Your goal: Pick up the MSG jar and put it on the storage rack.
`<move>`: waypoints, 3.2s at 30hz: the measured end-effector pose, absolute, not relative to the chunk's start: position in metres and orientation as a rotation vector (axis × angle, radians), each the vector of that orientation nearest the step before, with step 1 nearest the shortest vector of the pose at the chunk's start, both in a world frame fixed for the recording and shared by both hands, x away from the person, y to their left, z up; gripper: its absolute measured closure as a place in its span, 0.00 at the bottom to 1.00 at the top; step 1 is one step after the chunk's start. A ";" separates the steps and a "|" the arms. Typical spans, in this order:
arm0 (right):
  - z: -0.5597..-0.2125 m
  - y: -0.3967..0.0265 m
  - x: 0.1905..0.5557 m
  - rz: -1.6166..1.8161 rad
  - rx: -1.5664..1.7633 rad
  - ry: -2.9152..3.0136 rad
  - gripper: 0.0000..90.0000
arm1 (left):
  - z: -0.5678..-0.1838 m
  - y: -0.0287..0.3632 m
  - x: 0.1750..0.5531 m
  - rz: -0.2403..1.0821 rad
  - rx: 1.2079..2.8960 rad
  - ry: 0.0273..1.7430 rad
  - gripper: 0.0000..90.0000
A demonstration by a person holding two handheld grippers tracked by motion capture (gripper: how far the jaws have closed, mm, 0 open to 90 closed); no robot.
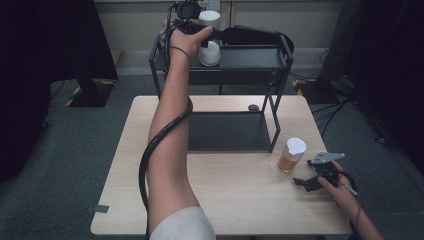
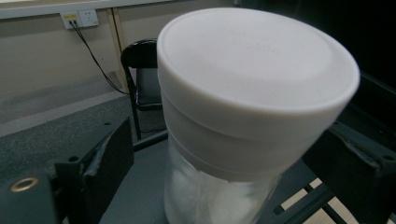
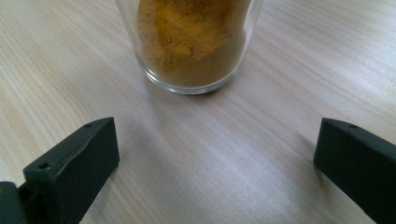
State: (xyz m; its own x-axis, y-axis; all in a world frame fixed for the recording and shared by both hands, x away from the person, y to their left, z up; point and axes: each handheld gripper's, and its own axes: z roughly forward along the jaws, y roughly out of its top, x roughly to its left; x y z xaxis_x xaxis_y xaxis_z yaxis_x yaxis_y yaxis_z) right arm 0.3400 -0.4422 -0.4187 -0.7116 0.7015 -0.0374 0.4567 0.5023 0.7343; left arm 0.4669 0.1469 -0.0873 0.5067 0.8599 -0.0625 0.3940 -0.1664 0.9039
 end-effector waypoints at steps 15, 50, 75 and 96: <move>-0.419 -0.442 0.340 1.036 0.972 2.418 0.00 | -0.108 0.161 0.442 0.567 1.743 1.030 0.01; -0.419 -0.442 0.339 1.036 0.973 2.416 0.00 | -0.173 0.174 0.413 0.497 1.757 0.941 0.01; -0.419 -0.442 0.339 1.037 0.974 2.415 0.00 | -0.231 0.183 0.403 0.435 1.780 0.926 0.01; -0.419 -0.442 0.339 1.036 0.973 2.416 0.00 | -0.282 0.188 0.397 0.394 1.784 0.930 0.01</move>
State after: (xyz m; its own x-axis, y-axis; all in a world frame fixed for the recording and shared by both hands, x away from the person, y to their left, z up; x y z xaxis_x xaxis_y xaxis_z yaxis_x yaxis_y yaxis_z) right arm 0.3394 -0.4418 -0.4187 -0.7091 0.7042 -0.0367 0.4590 0.5004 0.7341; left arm 0.3974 0.1875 -0.2815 0.6454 0.7473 -0.1581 0.4063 -0.1605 0.8995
